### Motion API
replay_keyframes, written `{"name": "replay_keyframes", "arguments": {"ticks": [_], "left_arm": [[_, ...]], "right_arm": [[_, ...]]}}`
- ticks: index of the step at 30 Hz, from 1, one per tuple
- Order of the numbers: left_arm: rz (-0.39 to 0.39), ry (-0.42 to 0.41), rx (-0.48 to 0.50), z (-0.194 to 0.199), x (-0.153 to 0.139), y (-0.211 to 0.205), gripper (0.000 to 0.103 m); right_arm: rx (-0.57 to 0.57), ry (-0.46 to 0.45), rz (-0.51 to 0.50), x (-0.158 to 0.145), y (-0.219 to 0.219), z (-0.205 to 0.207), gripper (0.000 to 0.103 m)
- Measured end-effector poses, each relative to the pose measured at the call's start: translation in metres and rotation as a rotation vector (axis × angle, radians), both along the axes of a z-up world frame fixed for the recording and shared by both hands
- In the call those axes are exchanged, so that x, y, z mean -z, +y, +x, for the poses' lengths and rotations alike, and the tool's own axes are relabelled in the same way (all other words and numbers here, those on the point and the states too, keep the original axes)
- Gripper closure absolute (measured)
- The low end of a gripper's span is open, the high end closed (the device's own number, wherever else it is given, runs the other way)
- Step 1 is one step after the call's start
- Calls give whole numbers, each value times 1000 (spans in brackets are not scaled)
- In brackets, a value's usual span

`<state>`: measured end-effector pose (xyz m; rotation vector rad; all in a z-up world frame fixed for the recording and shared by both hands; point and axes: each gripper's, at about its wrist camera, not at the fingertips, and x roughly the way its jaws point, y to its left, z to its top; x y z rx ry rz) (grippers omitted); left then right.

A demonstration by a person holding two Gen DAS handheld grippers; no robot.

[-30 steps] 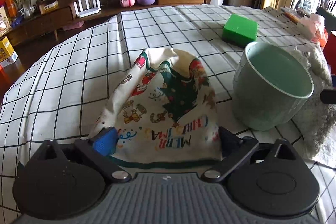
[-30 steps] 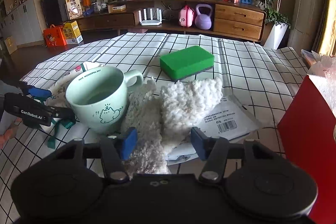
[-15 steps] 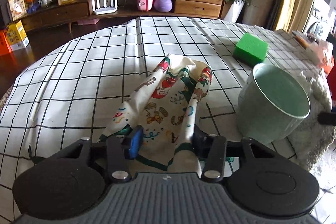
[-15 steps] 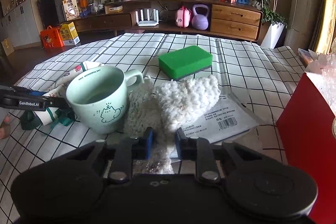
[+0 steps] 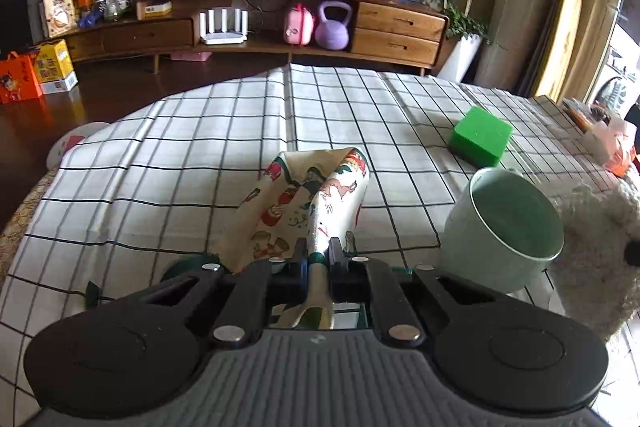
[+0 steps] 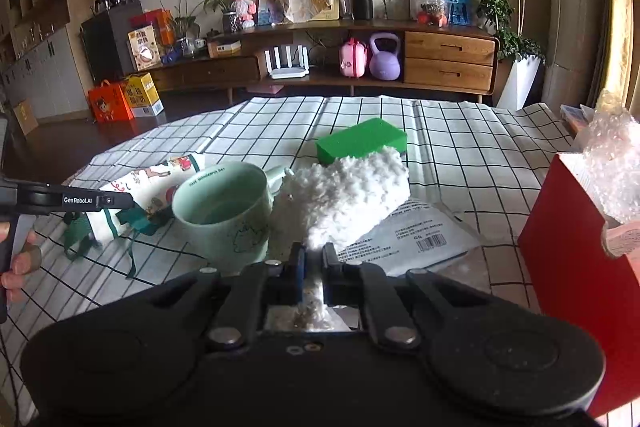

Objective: Organize soft objects
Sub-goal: 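Close left tool on the Christmas-print bag while right tool grasps the white fluffy cloth, then carry the bag with left tool while right tool carries the fluffy cloth over the red box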

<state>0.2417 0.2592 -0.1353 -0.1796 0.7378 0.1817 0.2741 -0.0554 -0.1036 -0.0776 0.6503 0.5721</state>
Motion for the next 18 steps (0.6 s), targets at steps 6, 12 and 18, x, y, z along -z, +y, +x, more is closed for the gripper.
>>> {"name": "replay_keyframes", "arguments": {"ticks": [6,12,18], "left_arm": [[-20,-28,-20,-13,-19,1,95],[-39,-57,-22,-31,-39,-1,95],[-85,-92,-2,-55,-66,-9,95]], "right_arm": [[8,-7,46,-20,-18,-17,96],[16,-12,79,-40,-44,-35,96],[45,-10,111,-61,-78,-51,96]]}}
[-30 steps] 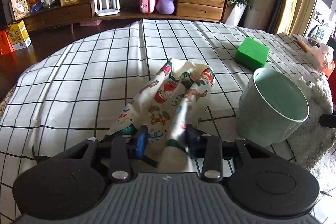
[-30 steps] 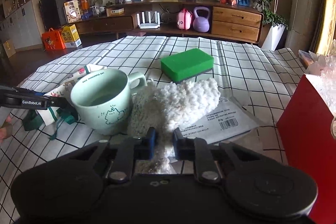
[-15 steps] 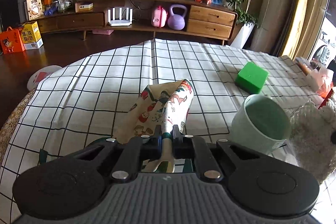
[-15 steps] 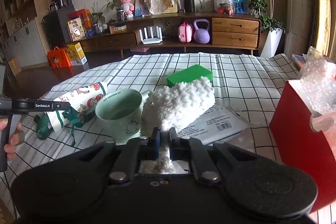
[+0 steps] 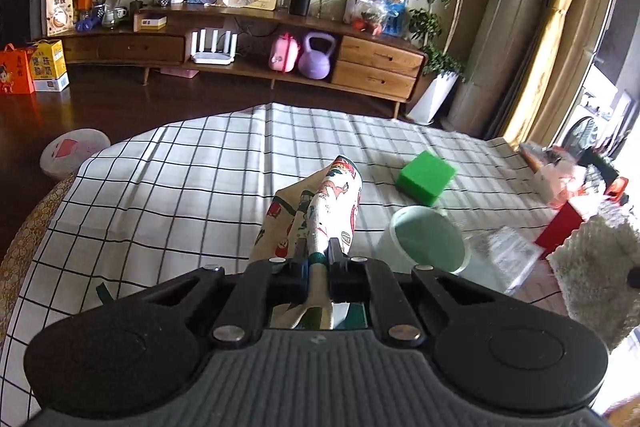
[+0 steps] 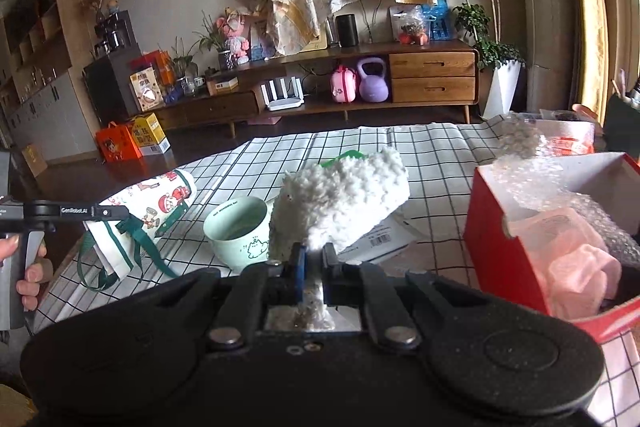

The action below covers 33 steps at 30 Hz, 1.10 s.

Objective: Organize soft objects
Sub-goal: 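Carry the bag with left tool while right tool carries the fluffy cloth over the red box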

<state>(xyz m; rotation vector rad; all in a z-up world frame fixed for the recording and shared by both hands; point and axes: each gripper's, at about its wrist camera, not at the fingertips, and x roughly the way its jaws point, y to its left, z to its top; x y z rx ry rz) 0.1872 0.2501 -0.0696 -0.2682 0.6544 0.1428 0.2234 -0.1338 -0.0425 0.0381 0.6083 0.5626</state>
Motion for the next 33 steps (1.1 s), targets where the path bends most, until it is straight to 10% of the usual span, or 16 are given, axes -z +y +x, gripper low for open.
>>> {"name": "replay_keyframes", "arguments": {"ticks": [17,33], "left_arm": [[-52,-116,171,-42,-85,-84,95],[-52,-195,426,12,-145,-228,95]], "right_arm": [[94,-28,40,-33,-78,-34,96],[257,-47,62,-35,-163,-12,96]]}}
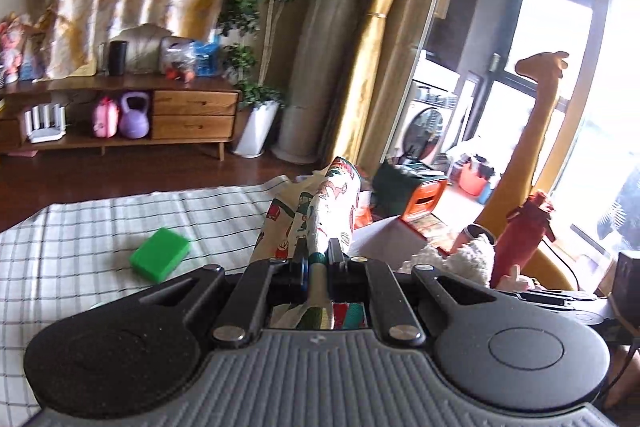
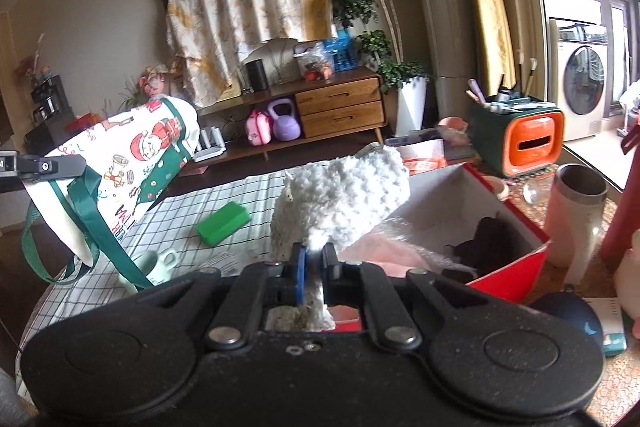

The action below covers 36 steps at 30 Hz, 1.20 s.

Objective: Organize soft objects
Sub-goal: 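Carry the bag with left tool while right tool carries the fluffy cloth over the red box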

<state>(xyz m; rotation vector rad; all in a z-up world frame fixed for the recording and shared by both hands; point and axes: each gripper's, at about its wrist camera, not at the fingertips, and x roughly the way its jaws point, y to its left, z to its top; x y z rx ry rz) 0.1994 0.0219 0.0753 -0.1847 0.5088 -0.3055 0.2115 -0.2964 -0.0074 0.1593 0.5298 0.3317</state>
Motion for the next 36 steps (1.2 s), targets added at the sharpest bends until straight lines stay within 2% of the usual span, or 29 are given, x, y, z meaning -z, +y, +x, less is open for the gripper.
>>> {"name": "replay_keyframes", "arguments": {"ticks": [15,24,27,36], "left_arm": [[-7,-69,200,65,-3,-147,95],[-24,-106,253,100,4,-203,95],[-14,-87,252,114,17,-211,95],[24,49,214,151,78,-213,95]], "right_arm": [[159,-2,28,12,-95,46,96],[197,9,36,22,-122,88,96],[192,24,36,32,-124,99,96],[182,61,42,62,-120,129,96]]}}
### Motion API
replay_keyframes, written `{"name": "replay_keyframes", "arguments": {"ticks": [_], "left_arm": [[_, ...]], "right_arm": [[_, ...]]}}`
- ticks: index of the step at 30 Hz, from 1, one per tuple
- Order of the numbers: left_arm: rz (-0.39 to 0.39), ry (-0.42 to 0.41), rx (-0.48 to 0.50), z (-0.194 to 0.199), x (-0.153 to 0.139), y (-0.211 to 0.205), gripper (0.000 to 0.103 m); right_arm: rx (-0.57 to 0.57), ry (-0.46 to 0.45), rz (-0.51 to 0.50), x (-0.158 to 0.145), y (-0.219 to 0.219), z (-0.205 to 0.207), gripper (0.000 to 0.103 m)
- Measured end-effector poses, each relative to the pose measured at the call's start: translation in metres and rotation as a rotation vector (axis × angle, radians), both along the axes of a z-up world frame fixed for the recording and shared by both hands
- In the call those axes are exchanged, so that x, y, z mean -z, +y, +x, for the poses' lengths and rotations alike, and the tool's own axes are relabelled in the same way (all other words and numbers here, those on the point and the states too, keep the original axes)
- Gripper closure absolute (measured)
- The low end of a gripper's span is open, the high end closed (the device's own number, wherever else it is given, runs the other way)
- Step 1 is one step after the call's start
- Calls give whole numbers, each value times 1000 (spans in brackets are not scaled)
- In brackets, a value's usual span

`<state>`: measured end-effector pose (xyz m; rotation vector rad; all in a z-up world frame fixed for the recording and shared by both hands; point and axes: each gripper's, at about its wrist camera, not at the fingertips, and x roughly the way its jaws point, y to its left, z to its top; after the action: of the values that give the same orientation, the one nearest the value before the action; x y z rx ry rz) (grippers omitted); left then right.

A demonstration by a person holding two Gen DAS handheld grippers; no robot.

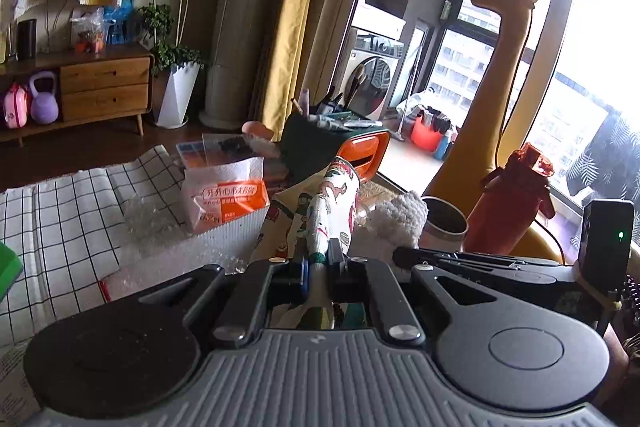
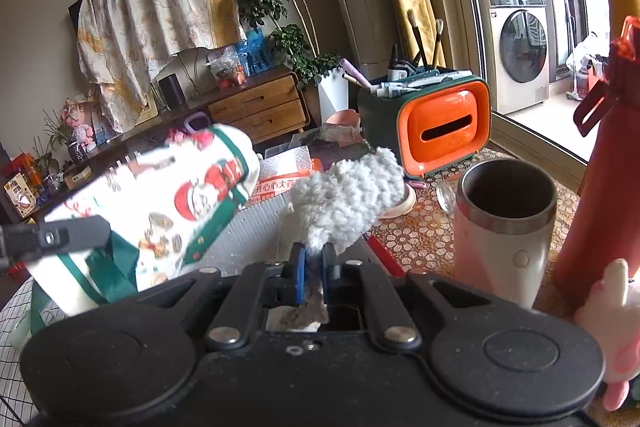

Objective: Organize soft objects
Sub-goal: 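Carry the bag with left tool while right tool carries the fluffy cloth over the red box, then open left tool to drop the bag into the box while right tool releases the fluffy cloth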

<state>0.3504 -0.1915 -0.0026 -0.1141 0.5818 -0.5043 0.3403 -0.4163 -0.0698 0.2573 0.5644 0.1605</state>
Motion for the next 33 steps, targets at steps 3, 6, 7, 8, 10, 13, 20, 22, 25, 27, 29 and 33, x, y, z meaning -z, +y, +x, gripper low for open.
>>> {"name": "replay_keyframes", "arguments": {"ticks": [3,6,7,8,10,13,20,22,25,27,29,33], "left_arm": [[18,34,-10,8,16,1,95],[40,63,-21,13,31,0,95],[43,75,-22,16,36,1,95],[49,83,-25,17,41,1,95],[57,98,-18,20,48,0,95],[81,122,-9,23,58,-4,95],[108,201,30,24,83,-13,95],[125,204,40,22,87,-16,94],[150,198,49,18,90,-22,92],[158,201,54,16,90,-24,88],[169,196,53,14,90,-25,85],[180,181,58,8,86,-28,80]], "right_arm": [[0,19,3,9,2,6,96],[-2,36,-3,18,5,10,96],[-1,44,-9,21,6,12,96],[-2,55,-13,25,7,15,96],[-12,76,-16,31,10,18,96],[-36,98,-48,37,17,19,95],[-68,121,-102,42,28,12,89],[-68,121,-107,41,28,11,89],[-74,128,-114,39,28,9,86],[-69,138,-113,38,27,8,77],[-69,140,-103,38,25,5,77],[-63,137,-97,33,22,-2,72]]}}
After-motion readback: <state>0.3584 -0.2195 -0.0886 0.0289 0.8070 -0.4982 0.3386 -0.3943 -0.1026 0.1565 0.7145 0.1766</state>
